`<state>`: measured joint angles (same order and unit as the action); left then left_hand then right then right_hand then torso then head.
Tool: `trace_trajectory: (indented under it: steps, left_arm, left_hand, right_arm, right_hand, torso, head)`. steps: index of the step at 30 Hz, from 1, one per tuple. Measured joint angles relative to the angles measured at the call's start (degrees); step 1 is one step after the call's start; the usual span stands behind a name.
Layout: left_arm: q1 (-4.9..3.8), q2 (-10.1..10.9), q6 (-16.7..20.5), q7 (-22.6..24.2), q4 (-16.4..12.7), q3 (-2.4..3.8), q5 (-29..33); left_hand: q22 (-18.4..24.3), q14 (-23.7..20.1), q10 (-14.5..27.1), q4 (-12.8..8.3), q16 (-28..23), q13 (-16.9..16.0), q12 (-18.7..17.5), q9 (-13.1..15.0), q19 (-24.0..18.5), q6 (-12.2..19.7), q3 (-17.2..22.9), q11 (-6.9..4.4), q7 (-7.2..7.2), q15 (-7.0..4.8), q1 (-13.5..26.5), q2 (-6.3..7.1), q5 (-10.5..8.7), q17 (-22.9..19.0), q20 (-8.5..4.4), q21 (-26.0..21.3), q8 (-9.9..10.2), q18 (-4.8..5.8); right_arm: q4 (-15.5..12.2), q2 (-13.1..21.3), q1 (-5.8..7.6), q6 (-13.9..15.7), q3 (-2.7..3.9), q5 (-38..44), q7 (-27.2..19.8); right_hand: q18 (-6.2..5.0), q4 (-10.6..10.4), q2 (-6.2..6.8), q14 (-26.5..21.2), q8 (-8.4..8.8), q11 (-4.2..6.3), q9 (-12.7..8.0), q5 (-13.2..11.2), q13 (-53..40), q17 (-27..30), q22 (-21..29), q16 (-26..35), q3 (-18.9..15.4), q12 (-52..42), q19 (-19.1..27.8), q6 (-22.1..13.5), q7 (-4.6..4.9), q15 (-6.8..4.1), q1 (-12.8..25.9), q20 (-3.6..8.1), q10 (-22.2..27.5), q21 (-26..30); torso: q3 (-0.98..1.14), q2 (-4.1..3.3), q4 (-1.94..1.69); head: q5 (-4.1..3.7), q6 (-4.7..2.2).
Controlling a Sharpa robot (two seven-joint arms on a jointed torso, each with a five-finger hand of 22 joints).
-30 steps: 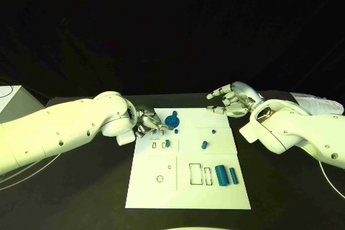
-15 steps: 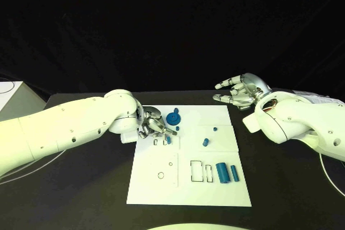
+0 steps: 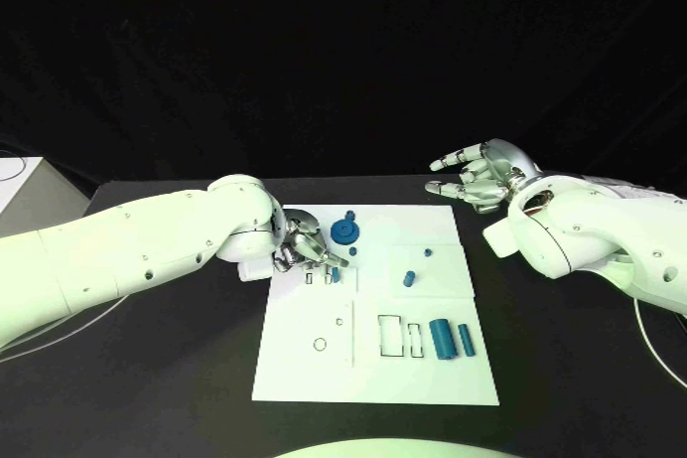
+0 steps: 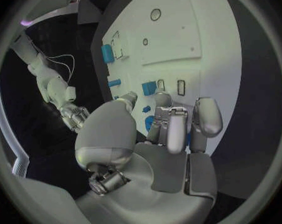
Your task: Assemble the parts on the task board
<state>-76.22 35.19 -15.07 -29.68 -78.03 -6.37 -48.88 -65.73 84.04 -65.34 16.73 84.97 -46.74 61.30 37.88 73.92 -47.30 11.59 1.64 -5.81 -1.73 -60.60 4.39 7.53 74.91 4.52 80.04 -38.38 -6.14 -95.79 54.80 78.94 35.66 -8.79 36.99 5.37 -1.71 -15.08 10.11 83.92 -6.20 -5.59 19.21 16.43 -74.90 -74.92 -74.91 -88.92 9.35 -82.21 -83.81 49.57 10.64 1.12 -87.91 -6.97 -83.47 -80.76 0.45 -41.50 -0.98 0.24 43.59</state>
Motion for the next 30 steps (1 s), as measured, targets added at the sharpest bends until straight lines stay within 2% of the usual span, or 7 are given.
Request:
trace_trajectory:
  steps: [14,15,16,18,30]
  left_arm:
    - [0.21,-0.7,0.1,0.0,1.0,-0.31,0.0]
    - [0.21,-0.7,0.1,0.0,1.0,-0.32,0.0]
    - [0.21,-0.8,0.1,0.0,1.0,-0.33,0.1]
    - [0.22,-0.8,0.1,0.1,1.1,-0.35,0.2]
    - [0.25,-0.9,0.1,0.1,1.4,-0.5,0.9]
  left_hand:
    - [-0.1,0.0,0.0,-0.1,0.0,-0.1,0.1,0.6,0.0,0.2,-0.1,0.0,0.21,0.0,-0.9,-0.49,0.0,0.0,0.0,0.2,0.0,0.0]
    - [-0.1,0.0,0.0,-0.1,0.0,-0.2,0.1,0.7,0.0,0.2,-0.1,0.0,0.21,0.0,-1.2,-0.7,0.0,0.0,0.0,0.2,0.0,0.24]
    - [-0.2,0.0,0.0,-0.1,0.0,-0.3,0.3,0.9,0.0,0.2,-0.1,0.0,0.21,0.0,-1.6,-0.59,0.0,0.0,0.0,0.2,-0.2,0.6]
    - [-0.2,0.0,-0.1,-0.1,0.0,-0.3,0.4,1.1,0.0,0.2,-0.1,-0.08,0.22,0.0,-1.9,-0.68,0.0,0.0,0.0,0.2,-0.3,0.6]
    - [-0.5,0.0,-0.2,-0.1,0.2,-0.7,0.6,1.5,0.0,0.2,-0.1,-0.2,0.21,0.0,-2.8,-0.52,0.0,0.0,0.0,0.2,-0.3,0.54]
  right_arm:
    - [0.2,-0.4,0.01,0.0,0.0,-0.1,0.1]
    - [0.2,-0.4,0.01,-0.1,0.0,-0.1,0.1]
    - [0.2,-0.5,0.01,-0.1,-0.01,-0.1,0.1]
    - [0.2,-0.6,0.01,-0.1,-0.01,-0.1,0.1]
    - [0.0,-1.3,-0.03,-0.4,-0.04,1.3,0.2]
  right_hand:
    - [0.0,-0.3,0.0,0.0,-0.21,0.0,0.0,0.2,0.0,0.0,0.0,0.0,0.3,0.0,0.0,0.0,0.0,0.0,0.0,0.0,0.0,0.0]
    - [0.0,-0.3,0.07,0.0,-0.21,0.0,0.0,0.2,0.0,0.0,0.0,0.0,0.3,0.0,0.0,0.0,0.0,0.0,0.1,0.0,0.0,0.0]
    - [0.0,-0.3,0.27,0.0,-0.21,0.0,0.0,0.2,0.0,0.0,0.0,0.0,0.3,0.0,0.0,0.0,0.0,0.0,0.3,0.0,0.0,0.1]
    - [0.0,-0.5,-0.1,0.0,-0.21,0.0,0.0,0.2,0.0,0.0,0.0,0.0,0.5,0.0,0.0,0.0,0.0,0.0,0.7,0.0,0.0,0.2]
    - [0.0,-0.6,-0.1,0.0,-0.21,0.0,0.0,0.2,0.0,0.0,0.0,0.0,0.6,0.0,0.0,0.0,0.0,0.0,0.7,0.0,0.0,0.2]
  torso:
    - [0.07,0.01,0.0]
    - [0.07,0.01,0.0]
    - [0.07,0.01,-0.01]
    - [0.1,0.02,-0.03]
    - [0.14,0.09,-0.03]
  head:
    - [-0.02,0.72]
    - [-0.03,0.74]
    - [-0.05,0.77]
    - [-0.08,0.9]
    - [-0.2,1.27]
